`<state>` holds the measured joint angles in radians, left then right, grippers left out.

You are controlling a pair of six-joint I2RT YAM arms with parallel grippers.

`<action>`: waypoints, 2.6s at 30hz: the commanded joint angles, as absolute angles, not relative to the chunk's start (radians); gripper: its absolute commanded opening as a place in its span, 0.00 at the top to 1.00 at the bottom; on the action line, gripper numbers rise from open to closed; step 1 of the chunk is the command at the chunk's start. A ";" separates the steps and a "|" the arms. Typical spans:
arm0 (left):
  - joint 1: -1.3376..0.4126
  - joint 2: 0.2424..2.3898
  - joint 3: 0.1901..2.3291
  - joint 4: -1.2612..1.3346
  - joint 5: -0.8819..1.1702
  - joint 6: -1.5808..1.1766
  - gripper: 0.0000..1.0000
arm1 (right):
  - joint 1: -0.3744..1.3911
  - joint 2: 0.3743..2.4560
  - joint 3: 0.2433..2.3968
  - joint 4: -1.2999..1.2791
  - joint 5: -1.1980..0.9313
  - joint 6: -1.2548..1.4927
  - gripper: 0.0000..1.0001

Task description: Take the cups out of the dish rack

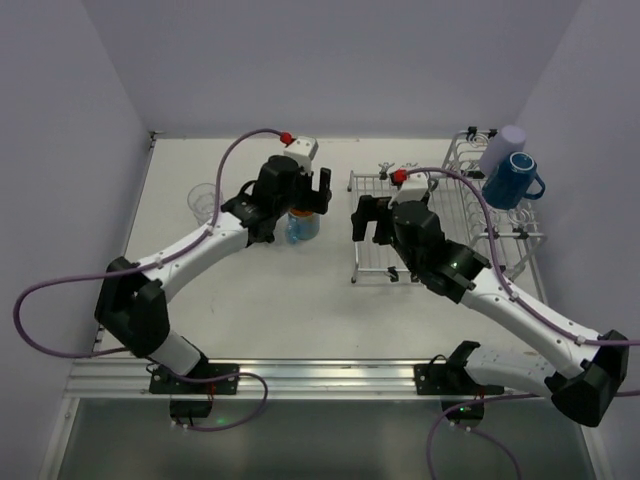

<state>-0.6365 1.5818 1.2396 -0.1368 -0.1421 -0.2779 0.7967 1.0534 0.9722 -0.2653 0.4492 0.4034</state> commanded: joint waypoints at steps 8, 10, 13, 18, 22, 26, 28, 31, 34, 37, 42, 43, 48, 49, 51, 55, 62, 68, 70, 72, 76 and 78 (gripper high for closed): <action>-0.646 0.962 0.997 -0.043 0.135 -0.403 0.00 | 0.694 1.357 1.199 -0.282 0.704 0.422 0.01; -0.646 0.829 0.928 -0.093 0.140 -0.378 0.00 | 0.645 1.402 1.219 -0.282 0.716 0.452 0.01; -0.646 0.686 0.875 -0.213 0.089 -0.325 0.00 | 0.592 1.437 1.226 -0.273 0.765 0.508 0.01; -0.644 0.523 0.790 -0.327 0.012 -0.267 0.00 | 0.551 1.500 1.239 -0.209 0.867 0.526 0.01; -0.646 0.477 0.720 -0.338 0.006 -0.226 0.00 | 0.488 1.568 1.278 -0.207 0.856 0.540 0.01; -0.646 0.495 0.703 -0.319 0.053 -0.209 0.00 | 0.440 1.641 1.319 -0.207 0.796 0.532 0.01; -0.646 0.517 0.707 -0.314 0.097 -0.204 0.00 | 0.427 1.680 1.336 -0.212 0.810 0.531 0.01; -0.646 0.519 0.703 -0.313 0.110 -0.206 0.00 | 0.404 1.703 1.335 -0.210 0.792 0.548 0.01; -0.644 0.512 0.699 -0.307 0.110 -0.206 0.00 | 0.388 1.739 1.341 -0.210 0.779 0.548 0.01; -0.641 0.517 0.701 -0.305 0.114 -0.203 0.00 | 0.373 1.784 1.358 -0.210 0.752 0.542 0.01; -0.631 0.534 0.701 -0.305 0.110 -0.204 0.00 | 0.332 1.812 1.358 -0.160 0.674 0.526 0.01; -0.629 0.538 0.701 -0.305 0.113 -0.204 0.00 | 0.327 1.812 1.356 -0.149 0.660 0.523 0.01; -0.612 0.560 0.701 -0.304 0.120 -0.204 0.00 | 0.313 1.822 1.367 -0.112 0.620 0.495 0.02; -0.606 0.563 0.701 -0.304 0.120 -0.203 0.00 | 0.313 1.824 1.370 -0.112 0.612 0.494 0.09; -0.594 0.569 0.701 -0.302 0.127 -0.204 0.00 | 0.313 1.821 1.365 -0.112 0.612 0.494 0.19; -0.578 0.575 0.701 -0.298 0.135 -0.206 0.00 | 0.316 1.778 1.310 -0.081 0.618 0.494 0.38; -0.554 0.586 0.703 -0.287 0.182 -0.219 0.00 | 0.370 1.680 1.220 -0.022 0.640 0.474 0.62; -0.551 0.592 0.681 -0.239 0.282 -0.342 0.00 | 0.431 1.551 1.190 -0.006 0.641 0.457 0.70; -0.554 0.586 0.652 -0.164 0.314 -0.391 0.00 | 0.451 1.507 1.160 0.023 0.624 0.456 0.70; -0.554 0.584 0.605 -0.077 0.348 -0.472 0.00 | 0.471 1.439 1.138 0.043 0.603 0.460 0.70; -0.554 0.617 0.546 0.101 0.400 -0.592 0.01 | 0.511 1.326 1.094 0.048 0.542 0.486 0.71; -0.554 0.650 0.526 0.191 0.420 -0.641 0.02 | 0.526 1.242 1.052 0.061 0.479 0.511 0.71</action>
